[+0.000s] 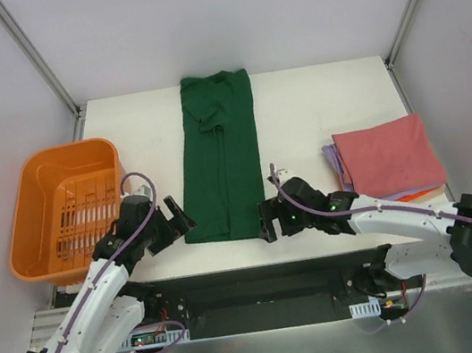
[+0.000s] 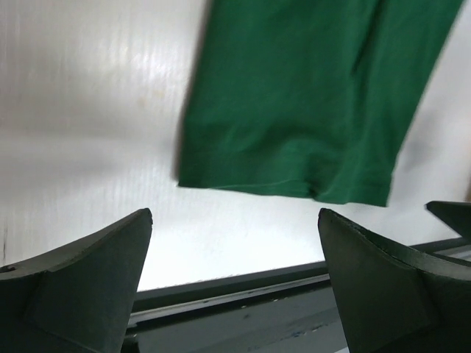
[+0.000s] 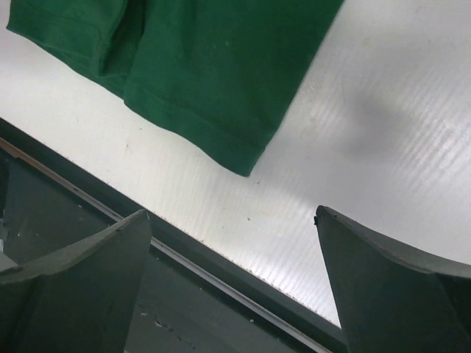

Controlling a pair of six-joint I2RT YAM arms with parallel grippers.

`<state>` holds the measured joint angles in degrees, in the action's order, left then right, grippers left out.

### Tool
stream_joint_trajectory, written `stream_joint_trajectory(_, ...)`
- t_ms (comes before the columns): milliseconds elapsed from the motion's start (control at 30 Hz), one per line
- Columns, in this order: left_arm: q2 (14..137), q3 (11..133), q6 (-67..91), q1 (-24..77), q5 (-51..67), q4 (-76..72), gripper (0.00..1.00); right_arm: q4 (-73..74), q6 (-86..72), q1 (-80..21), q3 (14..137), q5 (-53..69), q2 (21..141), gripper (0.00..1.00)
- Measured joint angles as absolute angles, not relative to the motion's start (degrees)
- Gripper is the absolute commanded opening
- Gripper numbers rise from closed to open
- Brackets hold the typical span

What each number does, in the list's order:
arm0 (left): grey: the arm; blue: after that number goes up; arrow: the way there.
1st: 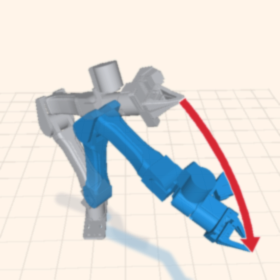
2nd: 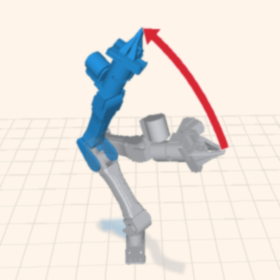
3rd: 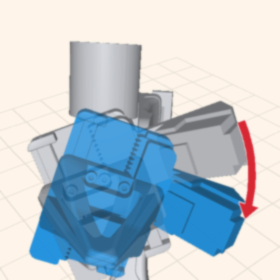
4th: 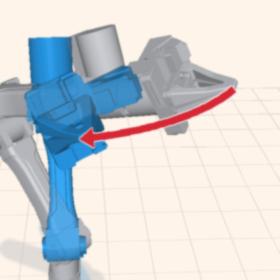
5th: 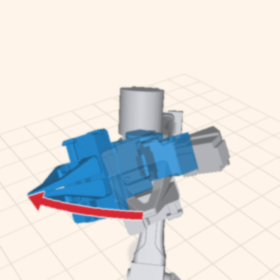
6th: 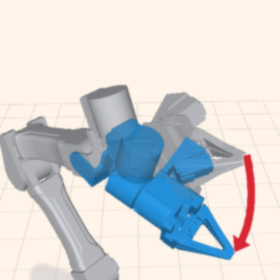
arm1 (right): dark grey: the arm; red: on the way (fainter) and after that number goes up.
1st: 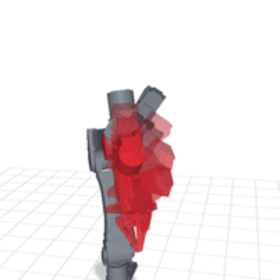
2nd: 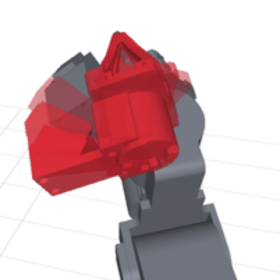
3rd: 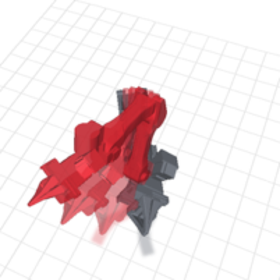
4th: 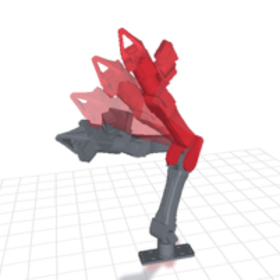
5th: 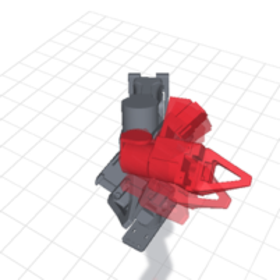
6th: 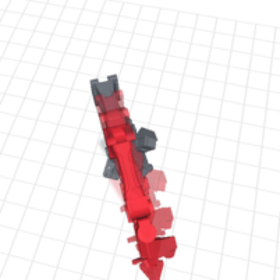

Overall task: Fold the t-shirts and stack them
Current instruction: Grab the bottom of the folded rectangular tshirt with both arms

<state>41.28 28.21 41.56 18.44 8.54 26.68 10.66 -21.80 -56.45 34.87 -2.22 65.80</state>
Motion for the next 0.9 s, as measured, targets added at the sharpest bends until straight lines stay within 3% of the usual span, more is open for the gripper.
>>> stream_joint_trajectory(300,52.9,25.6,42.5,18.4,9.8,22.5,0.77,7.9,-21.4,-57.6,40.5,-2.8,77.7,0.97)
stream_joint_trajectory(467,61.0,26.1,41.7,18.4,10.5,18.3,0.55,7.7,-21.2,-58.1,42.2,-3.7,82.1,0.91)
stream_joint_trajectory(600,65.5,27.4,40.7,18.4,11.0,15.4,0.24,8.2,-20.9,-58.2,43.2,-4.8,84.7,0.83)
stream_joint_trajectory(733,67.0,27.2,39.6,18.4,11.6,14.6,0.04,8.5,-21.0,-58.3,43.8,-6.1,86.1,0.73)
stream_joint_trajectory(767,66.9,27.0,39.5,18.4,11.6,14.4,0.00,8.5,-21.1,-58.4,43.8,-6.4,86.3,0.69)
stream_joint_trajectory(900,64.9,25.8,39.6,18.4,11.9,14.0,0.00,8.9,-21.9,-58.6,44.6,-7.3,87.4,0.60)
